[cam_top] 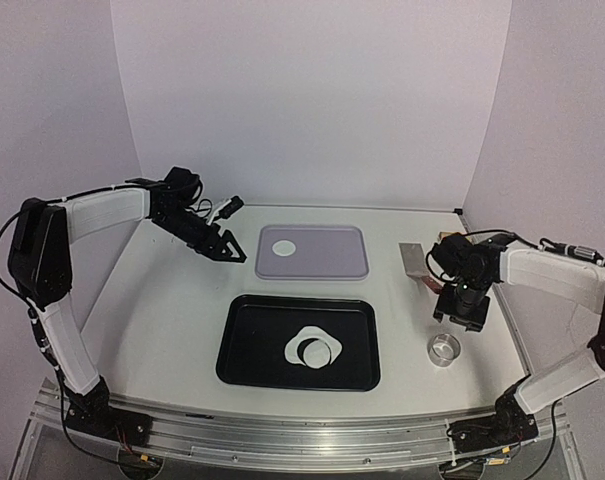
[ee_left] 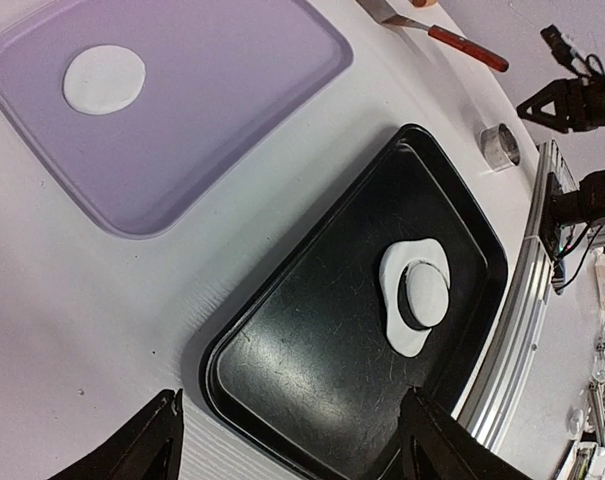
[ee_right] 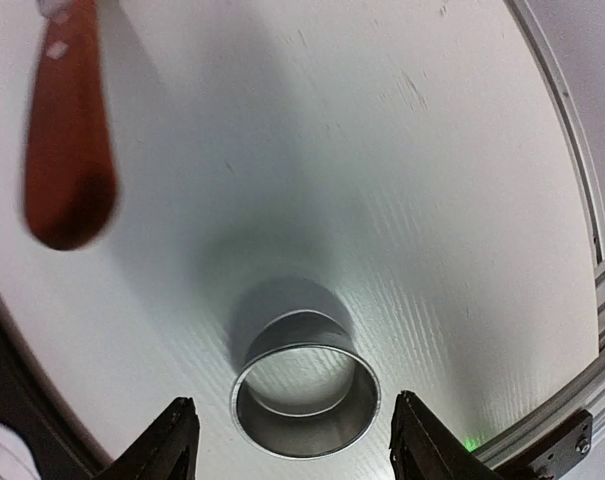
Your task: Roll out the dumpling wrappers from the dough
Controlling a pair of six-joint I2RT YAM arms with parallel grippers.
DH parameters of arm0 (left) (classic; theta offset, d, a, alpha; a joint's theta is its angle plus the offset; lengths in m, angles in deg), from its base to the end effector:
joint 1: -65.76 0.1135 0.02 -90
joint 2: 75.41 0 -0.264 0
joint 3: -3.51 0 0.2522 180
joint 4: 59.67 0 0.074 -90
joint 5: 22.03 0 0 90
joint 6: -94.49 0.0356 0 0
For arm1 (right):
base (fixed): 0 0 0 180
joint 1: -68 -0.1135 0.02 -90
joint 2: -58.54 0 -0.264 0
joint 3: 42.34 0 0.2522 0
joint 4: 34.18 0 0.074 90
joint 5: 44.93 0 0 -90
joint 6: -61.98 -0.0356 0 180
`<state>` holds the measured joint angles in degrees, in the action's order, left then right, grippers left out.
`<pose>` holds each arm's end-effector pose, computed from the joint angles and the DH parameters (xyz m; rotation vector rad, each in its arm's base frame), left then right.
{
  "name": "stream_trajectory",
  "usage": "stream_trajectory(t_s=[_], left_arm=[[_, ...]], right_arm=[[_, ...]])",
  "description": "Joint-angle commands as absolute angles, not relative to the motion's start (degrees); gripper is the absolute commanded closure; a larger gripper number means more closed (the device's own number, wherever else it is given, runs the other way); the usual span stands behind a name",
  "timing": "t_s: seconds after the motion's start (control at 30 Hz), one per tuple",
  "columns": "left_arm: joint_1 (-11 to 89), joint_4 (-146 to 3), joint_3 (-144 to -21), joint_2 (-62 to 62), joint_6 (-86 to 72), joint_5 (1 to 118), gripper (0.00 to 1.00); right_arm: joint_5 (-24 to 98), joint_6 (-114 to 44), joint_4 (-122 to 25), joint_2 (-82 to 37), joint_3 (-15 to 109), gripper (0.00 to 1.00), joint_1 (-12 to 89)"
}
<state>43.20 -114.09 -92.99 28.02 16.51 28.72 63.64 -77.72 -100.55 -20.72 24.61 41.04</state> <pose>0.3426 -0.1667 0.2507 0.9789 2.3640 -0.9645 0.2176 0.0980 0.2135 0.5925 2.7179 -0.1857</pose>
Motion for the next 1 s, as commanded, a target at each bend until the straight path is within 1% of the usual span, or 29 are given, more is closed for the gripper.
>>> stream_trajectory(t_s=[0.0,0.07,0.1,0.13,0.17,0.2,0.23,0.37,0.43,0.53,0.6,0.67,0.77,0.97], left_arm=[[42.6,-117.5,-94.5,30.4,22.9,27.7,0.30],[42.0,-118.8,-95.0,31.1,25.8,28.7,0.31],[41.5,-119.3,-95.1,31.3,27.4,29.6,0.31],[41.0,-119.6,-95.3,31.6,28.9,30.4,0.31],[40.5,-119.8,-95.4,32.0,30.2,31.1,0.31],[40.0,-119.8,-95.5,32.4,31.4,31.4,0.31],[39.5,-119.8,-95.9,32.8,32.5,31.8,0.31],[37.5,-120.1,-98.5,35.9,36.0,32.9,0.28],[37.0,-120.5,-99.9,37.4,36.6,32.9,0.28],[36.6,-120.9,-101.4,38.9,36.8,32.4,0.28],[36.5,-120.8,-101.6,39.0,36.8,32.1,0.28],[36.5,-120.8,-101.5,38.9,37.0,31.9,0.27],[36.4,-120.8,-101.0,38.5,37.3,31.4,0.27],[36.3,-119.6,-100.7,38.5,36.6,31.3,0.28]], right_arm=[[65.6,-72.9,-106.8,-18.1,32.6,0.38,41.1],[65.6,-70.6,-107.6,-17.4,35.7,0.38,41.2],[65.7,-69.2,-107.9,-17.3,37.9,0.36,41.2],[65.9,-67.5,-108.0,-17.7,40.1,0.30,41.2],[66.3,-65.7,-108.0,-18.3,42.3,0.21,41.2],[66.2,-63.6,-108.1,-20.4,45.1,0.16,41.4],[65.7,-61.2,-108.3,-22.3,48.5,0.13,41.9],[56.8,-54.9,-110.9,-34.9,58.8,0.11,46.4],[54.3,-53.0,-113.0,-40.6,63.0,0.10,48.2],[52.1,-50.7,-115.7,-47.9,67.6,0.12,50.2],[51.1,-49.8,-117.0,-51.3,69.2,0.16,51.9],[48.7,-49.4,-117.4,-53.2,69.1,0.20,53.5],[46.9,-47.8,-117.2,-54.5,67.8,0.23,54.7],[45.5,-45.1,-115.4,-57.6,66.2,0.40,55.0]])
